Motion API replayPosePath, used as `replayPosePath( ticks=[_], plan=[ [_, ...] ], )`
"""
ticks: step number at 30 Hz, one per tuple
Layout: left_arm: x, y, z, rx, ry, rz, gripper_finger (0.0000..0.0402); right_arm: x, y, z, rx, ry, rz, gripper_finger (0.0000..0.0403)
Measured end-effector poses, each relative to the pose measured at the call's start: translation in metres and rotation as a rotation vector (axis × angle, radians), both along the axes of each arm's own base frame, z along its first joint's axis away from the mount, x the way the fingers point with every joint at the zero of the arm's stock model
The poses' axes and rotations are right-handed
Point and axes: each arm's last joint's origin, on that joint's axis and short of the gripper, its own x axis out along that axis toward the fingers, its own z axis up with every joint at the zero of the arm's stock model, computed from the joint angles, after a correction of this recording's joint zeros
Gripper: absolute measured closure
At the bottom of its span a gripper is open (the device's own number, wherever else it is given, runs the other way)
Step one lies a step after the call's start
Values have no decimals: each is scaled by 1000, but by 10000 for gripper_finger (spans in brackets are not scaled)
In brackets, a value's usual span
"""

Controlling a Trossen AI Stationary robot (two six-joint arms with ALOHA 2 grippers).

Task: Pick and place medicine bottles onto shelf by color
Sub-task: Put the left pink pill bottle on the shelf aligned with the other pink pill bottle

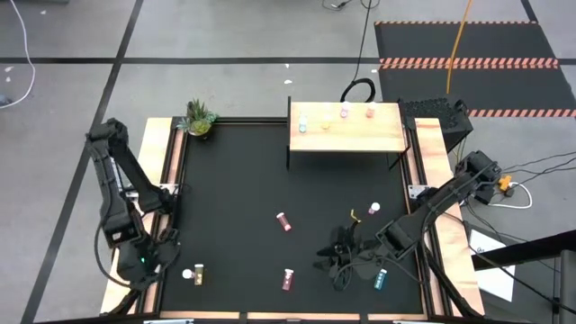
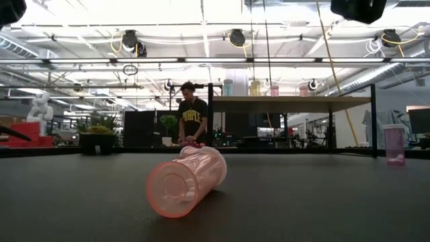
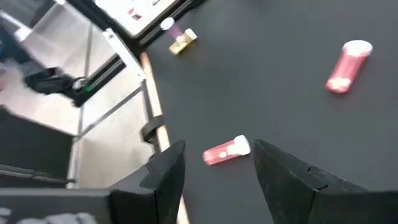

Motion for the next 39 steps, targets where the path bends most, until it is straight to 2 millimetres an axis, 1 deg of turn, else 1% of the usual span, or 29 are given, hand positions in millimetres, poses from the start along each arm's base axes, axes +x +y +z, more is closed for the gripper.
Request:
replayPosePath(
  ticks=[2,7,12,14,16,21,28,32,35,39],
  plan=[
    [-1,-5,-5,43,-25,6,131,1,-1,-1,-6,-4,-24,220],
    [2,-15,-19,105,-2,27,131,4,-1,-1,-26,-41,-70,220],
    [2,-26,-46,159,-20,2,131,7,-5,-2,-34,-40,-66,220],
    [2,-27,-56,194,-34,9,131,8,-5,-1,-22,-37,-59,220],
    [3,-26,-62,227,-56,17,131,8,-5,-1,-7,-33,-57,220],
    [4,-26,-66,255,-98,12,131,8,-4,-1,23,-28,-45,220],
    [8,-36,-61,159,-166,-48,131,8,-4,-1,35,-22,-35,220],
    [7,-33,-63,196,-155,-31,135,9,-5,-1,33,-19,-31,220],
    [7,-31,-64,218,-151,-15,159,10,-7,-1,30,-19,-34,220],
    [7,-31,-63,214,-157,-11,207,10,-7,-1,30,-19,-34,220]
  ],
)
